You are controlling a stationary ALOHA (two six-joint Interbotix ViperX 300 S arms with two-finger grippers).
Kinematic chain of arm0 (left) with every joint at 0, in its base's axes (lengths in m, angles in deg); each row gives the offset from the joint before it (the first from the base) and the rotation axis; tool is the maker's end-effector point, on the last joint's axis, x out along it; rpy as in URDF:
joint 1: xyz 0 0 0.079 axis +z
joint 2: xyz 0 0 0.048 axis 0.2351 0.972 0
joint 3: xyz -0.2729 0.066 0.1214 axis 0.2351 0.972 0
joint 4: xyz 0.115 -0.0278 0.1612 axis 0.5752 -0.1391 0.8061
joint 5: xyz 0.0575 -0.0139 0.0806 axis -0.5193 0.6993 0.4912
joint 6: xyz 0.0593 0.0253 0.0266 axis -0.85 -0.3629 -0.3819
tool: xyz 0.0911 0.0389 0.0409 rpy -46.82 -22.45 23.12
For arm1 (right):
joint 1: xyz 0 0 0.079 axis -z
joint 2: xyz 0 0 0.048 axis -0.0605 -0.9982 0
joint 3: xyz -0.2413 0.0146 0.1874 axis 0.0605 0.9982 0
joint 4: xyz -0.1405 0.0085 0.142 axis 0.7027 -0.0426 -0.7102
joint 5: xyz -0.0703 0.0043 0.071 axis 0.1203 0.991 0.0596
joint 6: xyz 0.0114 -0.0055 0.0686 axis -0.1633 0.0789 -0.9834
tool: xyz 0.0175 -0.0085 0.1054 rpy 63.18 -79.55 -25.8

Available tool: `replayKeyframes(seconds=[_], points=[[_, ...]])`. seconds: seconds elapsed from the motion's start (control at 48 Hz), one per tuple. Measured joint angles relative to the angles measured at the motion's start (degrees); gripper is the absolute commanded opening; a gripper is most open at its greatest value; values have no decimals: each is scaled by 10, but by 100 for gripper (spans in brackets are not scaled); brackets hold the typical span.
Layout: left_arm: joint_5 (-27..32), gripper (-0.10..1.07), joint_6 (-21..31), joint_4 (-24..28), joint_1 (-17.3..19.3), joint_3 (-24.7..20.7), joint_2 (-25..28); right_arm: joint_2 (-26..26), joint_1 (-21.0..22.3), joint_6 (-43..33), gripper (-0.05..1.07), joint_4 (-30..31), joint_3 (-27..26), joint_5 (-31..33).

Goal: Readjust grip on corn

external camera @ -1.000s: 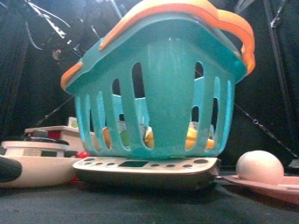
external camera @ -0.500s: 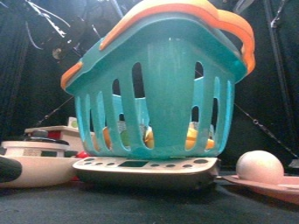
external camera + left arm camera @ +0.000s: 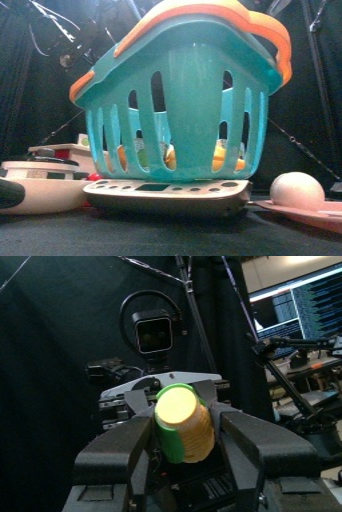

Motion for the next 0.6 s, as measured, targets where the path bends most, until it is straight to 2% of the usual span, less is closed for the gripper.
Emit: replayKeyframes(seconds=[0.208,0.417,0.604], points=[[0,64,0,-11,2,0,0,-4,0,2,105,-37,0,-1],[0,64,1,-15,2,15,-1,-6,0,3,104,-46,0,0],[0,64,2,-48,-9,50,-11,-6,1,7,104,-60,3,2]])
